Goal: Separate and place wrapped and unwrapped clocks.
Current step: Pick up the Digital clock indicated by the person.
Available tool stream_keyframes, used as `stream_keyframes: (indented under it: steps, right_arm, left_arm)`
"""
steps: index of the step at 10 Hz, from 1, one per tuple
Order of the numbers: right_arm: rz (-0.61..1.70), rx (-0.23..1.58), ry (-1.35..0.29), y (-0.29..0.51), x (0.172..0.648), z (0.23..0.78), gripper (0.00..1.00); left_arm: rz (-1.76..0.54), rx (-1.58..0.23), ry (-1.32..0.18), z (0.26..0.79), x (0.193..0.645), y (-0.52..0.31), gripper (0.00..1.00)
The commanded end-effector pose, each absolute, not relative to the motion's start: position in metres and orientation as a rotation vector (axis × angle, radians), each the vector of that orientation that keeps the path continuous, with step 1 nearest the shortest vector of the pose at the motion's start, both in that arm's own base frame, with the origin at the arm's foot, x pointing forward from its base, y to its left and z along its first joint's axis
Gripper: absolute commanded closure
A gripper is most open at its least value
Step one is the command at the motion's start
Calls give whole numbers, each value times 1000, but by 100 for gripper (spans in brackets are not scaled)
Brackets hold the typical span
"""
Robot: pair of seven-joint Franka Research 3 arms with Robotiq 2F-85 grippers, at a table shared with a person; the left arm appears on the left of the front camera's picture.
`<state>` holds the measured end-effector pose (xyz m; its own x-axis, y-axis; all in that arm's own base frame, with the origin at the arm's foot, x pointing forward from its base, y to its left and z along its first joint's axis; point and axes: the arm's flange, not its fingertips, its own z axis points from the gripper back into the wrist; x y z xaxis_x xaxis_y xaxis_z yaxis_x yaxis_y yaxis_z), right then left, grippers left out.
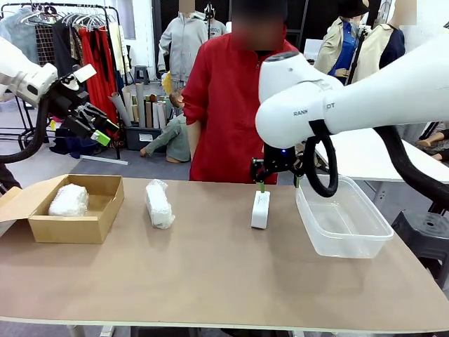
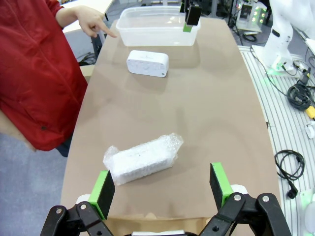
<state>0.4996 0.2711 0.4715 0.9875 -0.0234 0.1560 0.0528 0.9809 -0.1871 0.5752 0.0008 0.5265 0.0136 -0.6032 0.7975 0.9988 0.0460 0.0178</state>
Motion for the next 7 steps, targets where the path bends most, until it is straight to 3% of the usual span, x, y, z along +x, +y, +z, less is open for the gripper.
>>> stream_keyframes:
  steps: [1,4,7]
  right_arm:
    - [-239,-210,-156,304,518,459,0]
    - [-301,-62,-128,308,546,426,0]
    - [-338,-25,-170,296,575,408,0]
  left_arm:
    - [-1415,-685,-749,529,574,1,0]
    - [-1415,-685,-749,529,574,1,0]
    - [-1415,-685,-749,529,574,1,0]
